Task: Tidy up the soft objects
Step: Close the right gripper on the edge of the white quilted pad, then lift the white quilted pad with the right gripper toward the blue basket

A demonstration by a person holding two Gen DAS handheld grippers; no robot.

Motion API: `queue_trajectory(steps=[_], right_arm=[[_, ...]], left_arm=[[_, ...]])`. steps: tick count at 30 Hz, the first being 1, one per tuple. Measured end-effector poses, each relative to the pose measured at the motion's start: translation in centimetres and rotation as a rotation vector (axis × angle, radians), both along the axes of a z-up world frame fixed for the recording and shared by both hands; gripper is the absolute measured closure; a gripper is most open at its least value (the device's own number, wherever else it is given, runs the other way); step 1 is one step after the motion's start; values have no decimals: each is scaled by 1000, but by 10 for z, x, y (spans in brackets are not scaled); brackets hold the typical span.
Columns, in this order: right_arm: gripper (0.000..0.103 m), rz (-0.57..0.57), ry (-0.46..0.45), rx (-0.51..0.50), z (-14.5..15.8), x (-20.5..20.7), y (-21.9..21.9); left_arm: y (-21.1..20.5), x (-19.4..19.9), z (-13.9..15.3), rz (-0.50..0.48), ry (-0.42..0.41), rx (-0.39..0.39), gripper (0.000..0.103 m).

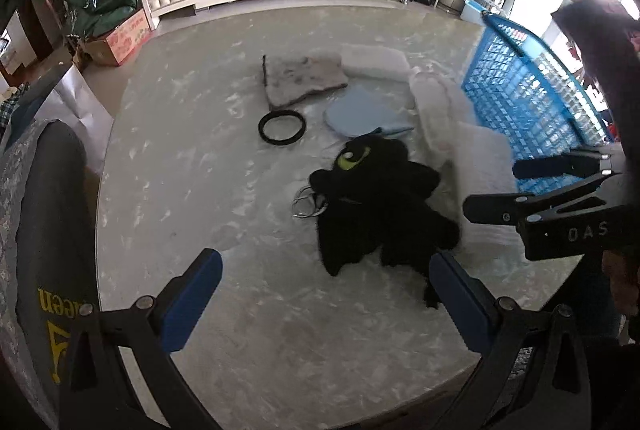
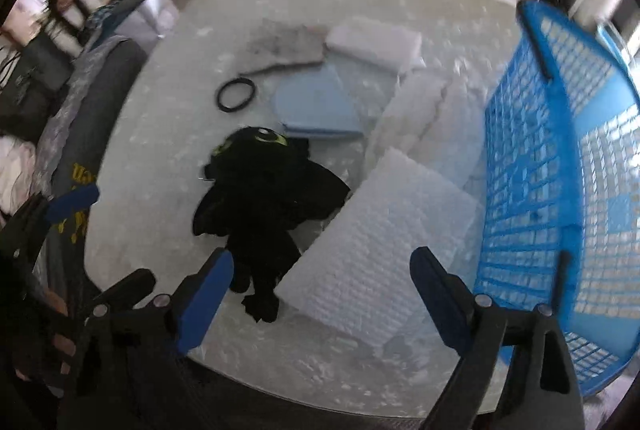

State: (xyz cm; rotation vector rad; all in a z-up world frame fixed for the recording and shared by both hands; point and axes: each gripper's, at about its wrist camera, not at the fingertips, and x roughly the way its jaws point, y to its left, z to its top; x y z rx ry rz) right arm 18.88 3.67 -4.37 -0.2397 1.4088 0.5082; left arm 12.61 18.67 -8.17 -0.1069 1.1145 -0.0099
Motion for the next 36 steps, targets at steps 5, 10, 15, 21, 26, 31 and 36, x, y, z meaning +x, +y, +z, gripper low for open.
queue_trajectory(steps=[5,10,15,21,26,31,36], right_arm=[[18,-97,61,-74,-31,12,-3],[18,-171,78,-107,-44,23,-10],[18,-200,115,-130,-62,31,-9],[33,-190,90,-180,-79,30,-2],[52,-166,32,-218,-89,18,-1],[76,-166,12,-184,-84,6,-15],[87,-136,6,-140,-68,1,-24]], left_arm=[[11,7,-15,4,13,-29,0],[11,10,-23,-18,9,-61,0],[8,14,-28,-41,8,-67,0],[9,14,-29,-39,11,-74,0],[7,14,-29,-26,18,-52,0],[10,12,-30,5,48,-35,0],[14,6,-23,32,52,-84,0]])
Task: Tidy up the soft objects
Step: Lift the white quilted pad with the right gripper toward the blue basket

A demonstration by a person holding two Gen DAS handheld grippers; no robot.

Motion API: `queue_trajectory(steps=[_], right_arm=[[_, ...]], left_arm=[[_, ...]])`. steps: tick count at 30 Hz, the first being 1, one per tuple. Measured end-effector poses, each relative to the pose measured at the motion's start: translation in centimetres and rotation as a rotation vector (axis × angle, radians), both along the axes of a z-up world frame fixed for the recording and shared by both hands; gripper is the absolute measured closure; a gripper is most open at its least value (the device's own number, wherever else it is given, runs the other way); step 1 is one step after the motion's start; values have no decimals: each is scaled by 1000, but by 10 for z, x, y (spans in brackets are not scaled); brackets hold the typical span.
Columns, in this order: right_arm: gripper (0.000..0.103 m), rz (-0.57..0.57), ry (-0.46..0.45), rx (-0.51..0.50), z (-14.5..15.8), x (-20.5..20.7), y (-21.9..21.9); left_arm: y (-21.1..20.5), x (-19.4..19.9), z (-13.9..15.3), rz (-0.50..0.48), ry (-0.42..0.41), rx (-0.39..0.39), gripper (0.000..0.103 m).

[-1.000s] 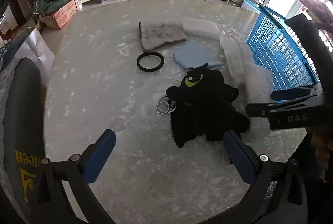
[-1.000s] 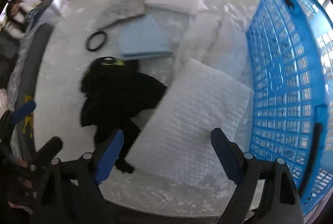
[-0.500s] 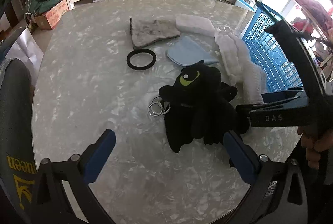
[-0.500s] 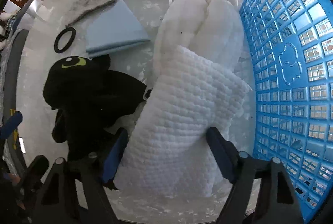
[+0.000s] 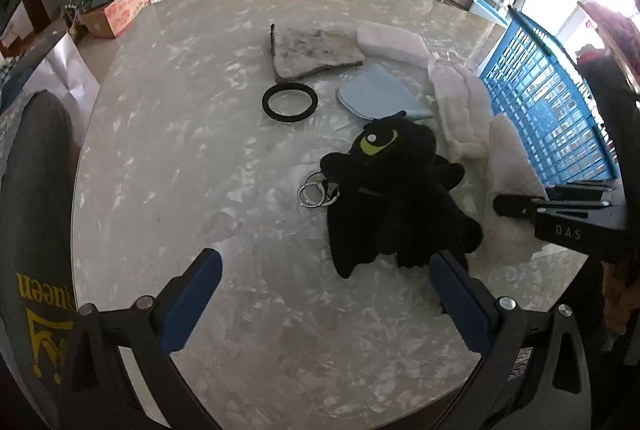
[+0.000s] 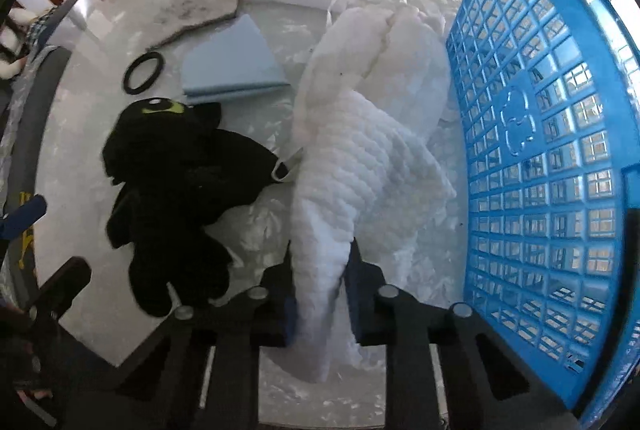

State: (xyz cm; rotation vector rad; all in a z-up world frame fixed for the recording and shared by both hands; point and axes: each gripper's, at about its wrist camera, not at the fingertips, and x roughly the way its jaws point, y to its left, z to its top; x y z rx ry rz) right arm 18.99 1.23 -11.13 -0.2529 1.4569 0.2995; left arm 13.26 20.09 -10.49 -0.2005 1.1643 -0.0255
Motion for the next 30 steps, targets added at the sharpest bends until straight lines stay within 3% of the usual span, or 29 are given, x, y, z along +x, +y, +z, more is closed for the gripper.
queue_trajectory(steps=[5,14,22,30], right_arm=[[90,49,-18,50,20,-10,-11],[90,147,-150,108,78,-25,-26],[90,161,-227,171,134,-11,-45],[90,150,-258,188,158,4,-67]], left_arm=[[-3,-6,13,20,-8,-4,0],[-16,-7,25,49,-7,-6,0],[-36,9,16,76,50,20,0],[-56,37,-2,89,85,66,0]])
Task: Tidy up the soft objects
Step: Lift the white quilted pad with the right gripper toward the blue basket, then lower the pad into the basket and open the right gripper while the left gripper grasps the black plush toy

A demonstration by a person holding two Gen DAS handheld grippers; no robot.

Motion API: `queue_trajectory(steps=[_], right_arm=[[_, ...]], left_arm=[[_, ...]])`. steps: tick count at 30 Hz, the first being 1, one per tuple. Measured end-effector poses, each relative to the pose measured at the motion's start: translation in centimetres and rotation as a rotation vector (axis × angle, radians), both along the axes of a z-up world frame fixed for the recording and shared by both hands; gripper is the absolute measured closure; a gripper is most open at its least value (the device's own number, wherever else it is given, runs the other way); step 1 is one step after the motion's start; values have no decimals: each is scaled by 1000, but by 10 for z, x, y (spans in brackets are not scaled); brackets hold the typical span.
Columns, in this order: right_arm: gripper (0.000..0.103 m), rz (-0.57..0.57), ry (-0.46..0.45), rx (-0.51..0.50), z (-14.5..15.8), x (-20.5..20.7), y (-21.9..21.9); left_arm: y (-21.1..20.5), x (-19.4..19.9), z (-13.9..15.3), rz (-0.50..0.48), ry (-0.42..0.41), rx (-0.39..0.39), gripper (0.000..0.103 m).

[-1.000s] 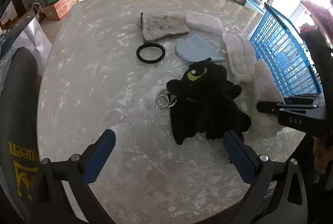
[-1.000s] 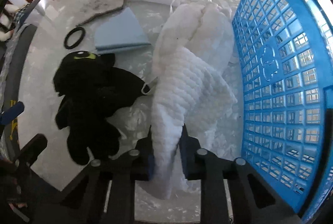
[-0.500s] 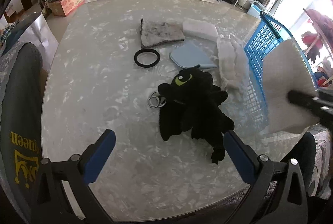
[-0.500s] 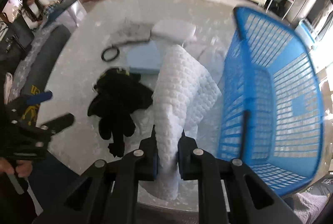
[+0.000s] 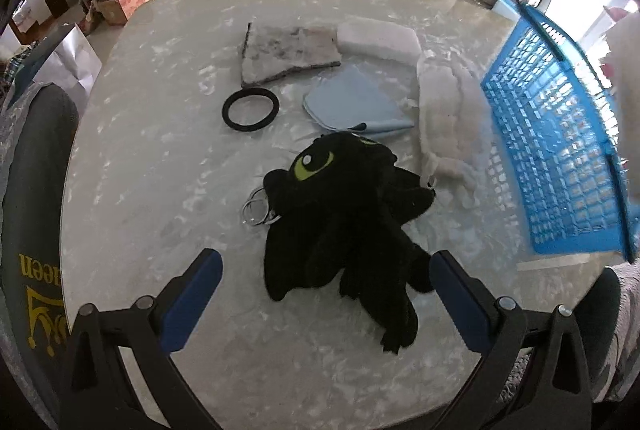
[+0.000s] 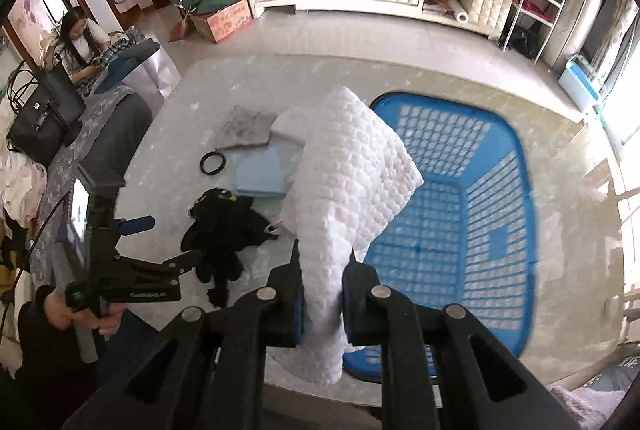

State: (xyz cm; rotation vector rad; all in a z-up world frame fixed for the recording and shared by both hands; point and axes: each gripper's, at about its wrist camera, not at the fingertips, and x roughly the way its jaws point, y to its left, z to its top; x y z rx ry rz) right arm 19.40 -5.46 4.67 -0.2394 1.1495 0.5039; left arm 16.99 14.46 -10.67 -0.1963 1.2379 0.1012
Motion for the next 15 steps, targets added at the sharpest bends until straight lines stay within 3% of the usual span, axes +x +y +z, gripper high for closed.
queue_trajectory(steps=[8,15], right_arm=[[90,-39,-78,-31,20,22,-27],[90,-58,-57,-138,-5,50,-43]], left_arm=[[-7,25,-24,6,42,43,0],[-6,39,-44,17,78,44,1]])
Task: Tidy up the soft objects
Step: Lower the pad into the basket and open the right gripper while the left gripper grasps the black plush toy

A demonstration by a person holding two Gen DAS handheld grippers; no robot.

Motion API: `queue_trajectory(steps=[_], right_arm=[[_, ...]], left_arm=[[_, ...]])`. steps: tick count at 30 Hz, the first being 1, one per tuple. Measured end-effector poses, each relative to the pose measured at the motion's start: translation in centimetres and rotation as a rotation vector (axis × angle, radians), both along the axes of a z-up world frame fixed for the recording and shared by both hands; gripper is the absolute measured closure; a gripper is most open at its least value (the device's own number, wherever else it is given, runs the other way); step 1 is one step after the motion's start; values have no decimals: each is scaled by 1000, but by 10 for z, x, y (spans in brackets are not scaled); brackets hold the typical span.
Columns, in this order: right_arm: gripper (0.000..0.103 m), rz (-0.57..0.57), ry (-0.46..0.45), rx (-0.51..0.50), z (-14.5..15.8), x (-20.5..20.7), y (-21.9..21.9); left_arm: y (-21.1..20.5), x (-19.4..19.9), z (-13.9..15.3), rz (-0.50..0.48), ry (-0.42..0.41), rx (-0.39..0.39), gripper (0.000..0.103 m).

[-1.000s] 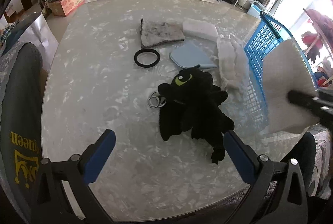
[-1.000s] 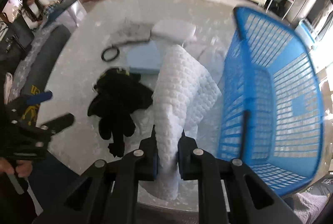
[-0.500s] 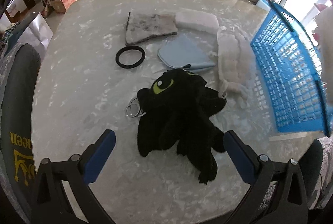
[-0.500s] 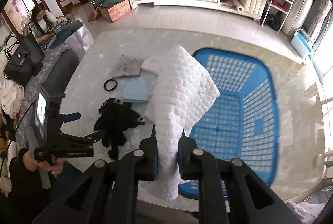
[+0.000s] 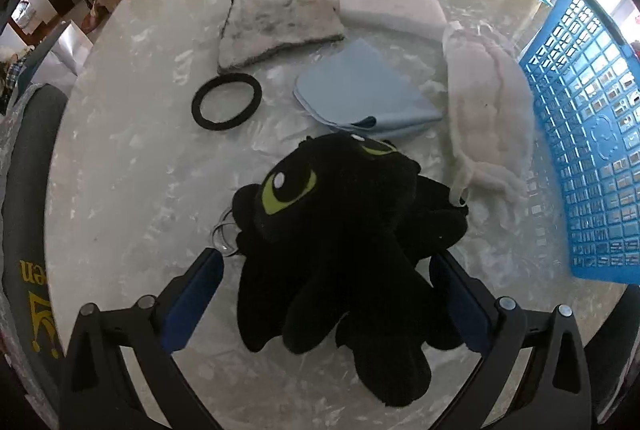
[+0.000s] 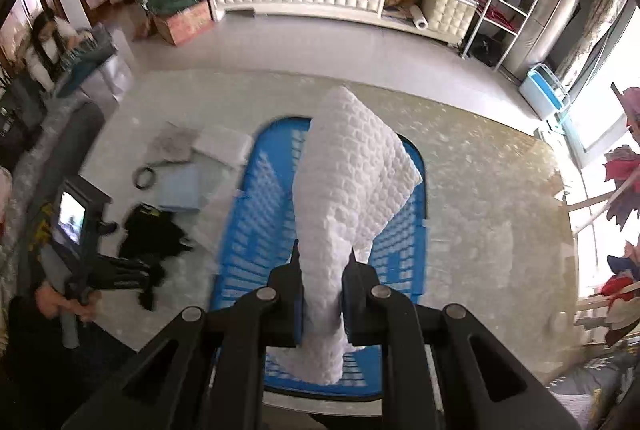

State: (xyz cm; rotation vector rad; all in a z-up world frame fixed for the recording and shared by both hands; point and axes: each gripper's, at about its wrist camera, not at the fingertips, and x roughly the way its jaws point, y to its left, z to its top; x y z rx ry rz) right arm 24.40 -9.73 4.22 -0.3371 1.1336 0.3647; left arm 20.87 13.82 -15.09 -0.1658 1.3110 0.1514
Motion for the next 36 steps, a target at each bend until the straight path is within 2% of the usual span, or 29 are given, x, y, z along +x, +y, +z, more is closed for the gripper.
queue_trajectory(steps=[6,13,21,24,30,34,36], right_arm=[[90,13,59,-74,-37,17,5],[90,43,63,-279,-94,40,26],[89,118,76,-434,-149,46,55],[89,123,111,-425,-161,47,64],[86,135,173,-367,-168,42,75],[78,94,265,-241,-173,47,76],[67,83,286,-201,-169,49,75]], left_arm=[[3,6,-11,0,21,-47,11],[3,7,-10,-9,9,-48,19],[9,1,-5,-12,-20,-47,31],[13,-1,-4,-8,-31,-49,41],[14,-2,-1,-6,-46,-49,46],[16,-5,0,-2,-58,-58,49],[16,-5,1,-1,-60,-59,50]])
